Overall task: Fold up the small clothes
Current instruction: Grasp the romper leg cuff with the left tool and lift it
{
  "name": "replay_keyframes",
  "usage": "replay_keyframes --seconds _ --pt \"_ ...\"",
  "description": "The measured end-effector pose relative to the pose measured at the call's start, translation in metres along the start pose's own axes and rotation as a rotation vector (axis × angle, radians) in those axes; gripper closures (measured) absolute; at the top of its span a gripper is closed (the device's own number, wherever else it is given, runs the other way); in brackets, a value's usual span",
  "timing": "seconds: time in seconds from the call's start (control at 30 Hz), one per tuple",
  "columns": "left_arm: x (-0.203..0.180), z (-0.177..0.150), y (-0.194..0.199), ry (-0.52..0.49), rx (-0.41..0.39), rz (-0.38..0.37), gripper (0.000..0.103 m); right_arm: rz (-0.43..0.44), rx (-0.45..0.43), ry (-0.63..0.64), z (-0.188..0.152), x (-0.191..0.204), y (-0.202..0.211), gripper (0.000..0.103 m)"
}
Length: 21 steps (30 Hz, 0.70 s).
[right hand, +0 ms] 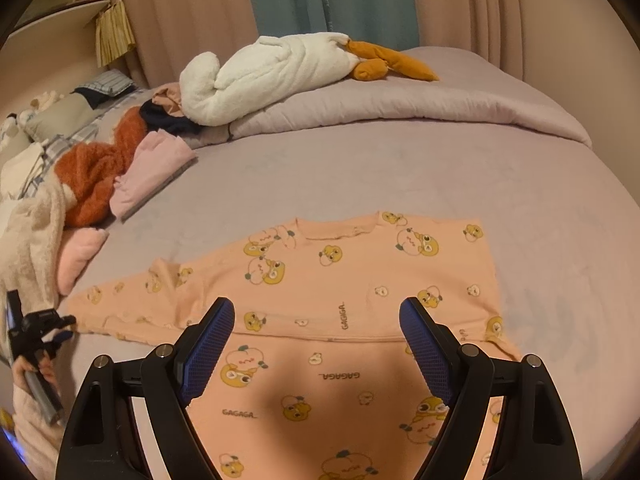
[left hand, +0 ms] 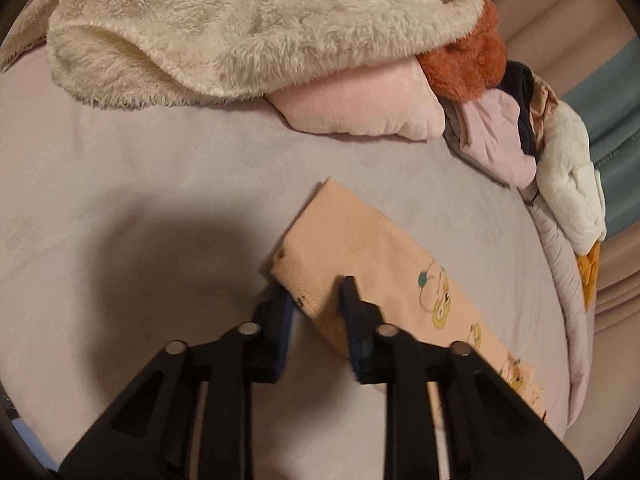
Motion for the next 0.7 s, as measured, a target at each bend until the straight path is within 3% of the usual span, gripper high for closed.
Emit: replay_keyframes --seconds 0.07,0.3,0.7 --pt "-0.001 0.001 0.000 0.027 0.001 -0.005 0.096 0.002 0.000 -0.006 0.000 -0.002 0.000 0.019" --pt "-0.017 0.004 0.024 0.015 -0.067 -0.006 0.098 0.001 -0.010 -0.018 0.001 -0.009 0.002 0.019" --pt "-0.094 -0.006 0.106 -0.152 -0.221 -0.168 0.098 0.002 -0.021 -0.038 -0.001 -0.017 0.010 0.019"
Point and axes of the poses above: each gripper's, at about its wrist camera, not at the fingertips, and y roughly against the way its jaws point, x to its left, z to its top, the point moved 3 cm from there along -y, roughly the way its jaws point, and after that the axes turned 13 degrees about z, right-handed, at the moved point
